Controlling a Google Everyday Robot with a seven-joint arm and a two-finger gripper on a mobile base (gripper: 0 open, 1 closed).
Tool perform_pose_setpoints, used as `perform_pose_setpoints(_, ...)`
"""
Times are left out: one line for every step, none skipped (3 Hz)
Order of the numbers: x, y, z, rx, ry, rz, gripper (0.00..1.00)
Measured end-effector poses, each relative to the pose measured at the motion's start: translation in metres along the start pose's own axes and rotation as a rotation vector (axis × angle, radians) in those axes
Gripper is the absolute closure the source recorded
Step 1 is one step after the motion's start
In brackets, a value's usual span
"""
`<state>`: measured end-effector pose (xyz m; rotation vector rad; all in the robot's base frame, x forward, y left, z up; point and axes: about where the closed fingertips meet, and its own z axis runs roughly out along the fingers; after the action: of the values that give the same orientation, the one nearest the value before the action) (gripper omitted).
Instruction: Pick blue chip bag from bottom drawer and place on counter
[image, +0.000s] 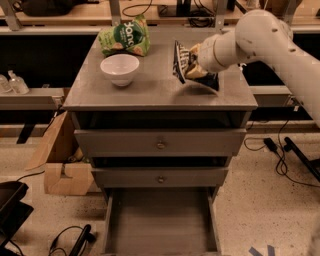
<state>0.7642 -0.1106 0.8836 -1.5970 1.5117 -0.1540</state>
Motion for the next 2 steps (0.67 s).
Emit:
perform_pose_setpoints(-0.004,-0.046,0.015,0.027,0.004,-0.027,1.0)
perform_pose_setpoints(-0.012,-0.082,-0.008,0.103,-0.003,-0.033,0.82)
